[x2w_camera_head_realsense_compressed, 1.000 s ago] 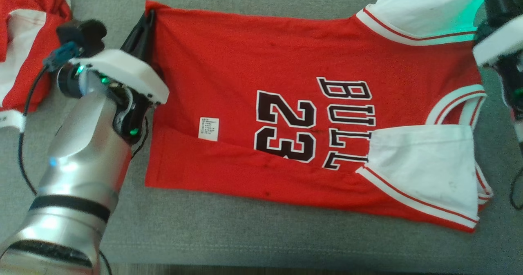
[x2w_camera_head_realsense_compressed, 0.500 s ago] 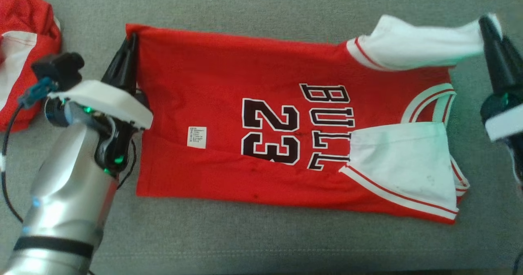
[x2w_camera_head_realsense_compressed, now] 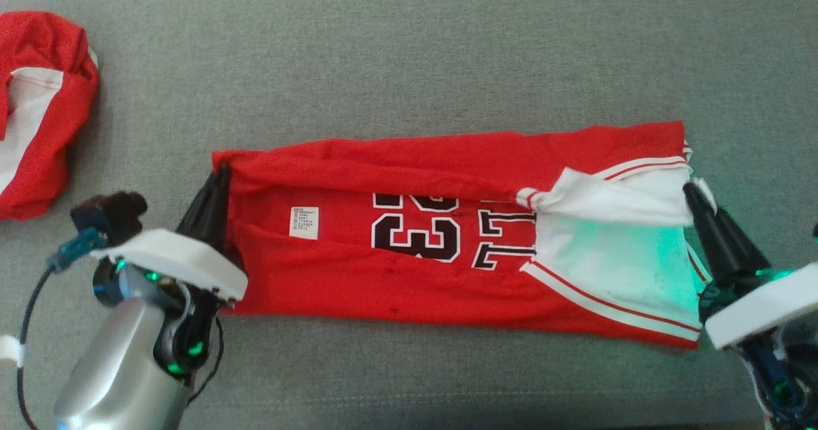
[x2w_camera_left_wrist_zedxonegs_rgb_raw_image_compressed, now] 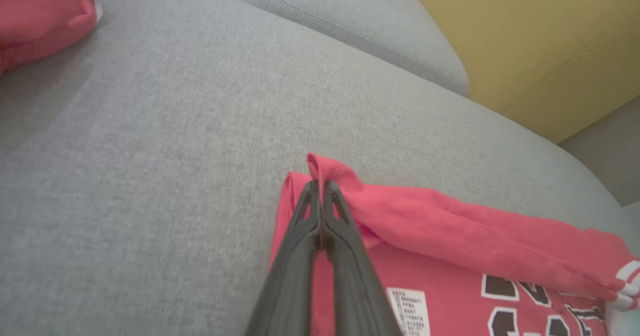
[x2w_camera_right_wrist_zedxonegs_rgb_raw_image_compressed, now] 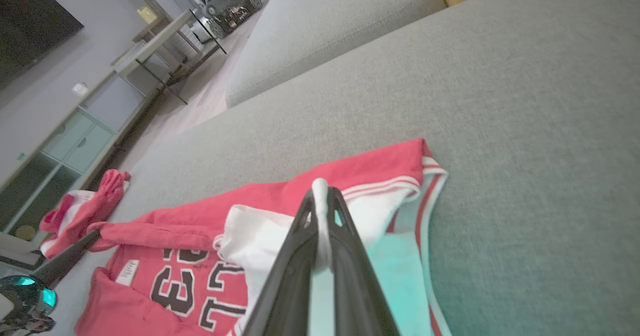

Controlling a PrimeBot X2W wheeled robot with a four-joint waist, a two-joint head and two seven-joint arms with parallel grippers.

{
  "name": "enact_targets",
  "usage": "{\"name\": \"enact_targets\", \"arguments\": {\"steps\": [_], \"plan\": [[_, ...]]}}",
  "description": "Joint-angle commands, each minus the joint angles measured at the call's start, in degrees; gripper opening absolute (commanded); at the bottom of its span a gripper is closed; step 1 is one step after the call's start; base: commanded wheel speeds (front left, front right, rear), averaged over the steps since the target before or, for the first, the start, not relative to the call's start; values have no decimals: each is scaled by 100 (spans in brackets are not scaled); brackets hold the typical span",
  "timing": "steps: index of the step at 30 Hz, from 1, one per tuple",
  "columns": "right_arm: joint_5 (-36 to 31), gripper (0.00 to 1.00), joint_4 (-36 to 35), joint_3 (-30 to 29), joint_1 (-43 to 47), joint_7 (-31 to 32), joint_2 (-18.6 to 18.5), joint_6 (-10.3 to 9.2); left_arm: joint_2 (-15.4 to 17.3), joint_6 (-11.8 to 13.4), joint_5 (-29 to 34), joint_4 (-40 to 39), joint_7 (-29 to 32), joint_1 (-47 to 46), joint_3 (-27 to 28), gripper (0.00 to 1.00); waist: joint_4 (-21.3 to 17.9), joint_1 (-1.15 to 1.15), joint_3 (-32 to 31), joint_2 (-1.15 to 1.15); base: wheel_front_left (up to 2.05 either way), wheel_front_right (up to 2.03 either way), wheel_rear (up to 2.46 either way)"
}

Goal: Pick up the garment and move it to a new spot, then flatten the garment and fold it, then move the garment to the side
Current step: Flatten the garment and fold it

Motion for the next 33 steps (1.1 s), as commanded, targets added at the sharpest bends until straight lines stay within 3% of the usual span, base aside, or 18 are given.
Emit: {"name": "enact_targets", "arguments": {"steps": [1,5,6,7,8,9,10,17,22,28,33], "plan": [[-184,0,-176,78,63,22,-40,-5,221,64,-57,-217,31,4,280,0,-27,0,-25,0,0,0,0],[-538,0,-23,144,206,27,55,-5,235,174,-124,-230,87,269,292,0,-63,0,-51,0,0,0,0],[-700,15,21,168,235,50,21,-5,243,193,-131,-203,107,315,287,4,-69,0,-51,0,0,0,0],[-700,15,21,168,235,50,21,-5,243,193,-131,-203,107,315,287,4,-69,0,-51,0,0,0,0],[-853,37,74,179,267,82,3,-5,234,205,-155,-178,111,353,292,41,-73,0,-48,0,0,0,0],[-926,78,105,187,288,98,28,-5,232,232,-152,-146,119,387,284,67,-77,0,-49,0,0,0,0],[-1019,100,130,192,307,111,37,-5,233,258,-136,-112,124,416,267,100,-79,0,-49,0,0,0,0],[-1389,100,189,308,524,136,129,-5,243,440,125,82,-204,497,218,100,-61,0,-89,0,0,0,0],[-1615,100,3,227,541,-224,303,-5,250,709,539,4,-533,570,258,100,-79,0,-196,0,0,0,0],[-2078,100,-286,14,294,-747,569,-5,126,1083,1189,-645,-637,739,487,100,-70,0,-359,0,0,0,0],[-2480,100,-367,-23,34,-1027,690,-5,8,1214,1701,-1266,-640,977,694,100,-65,0,-455,0,0,0,0]]}}
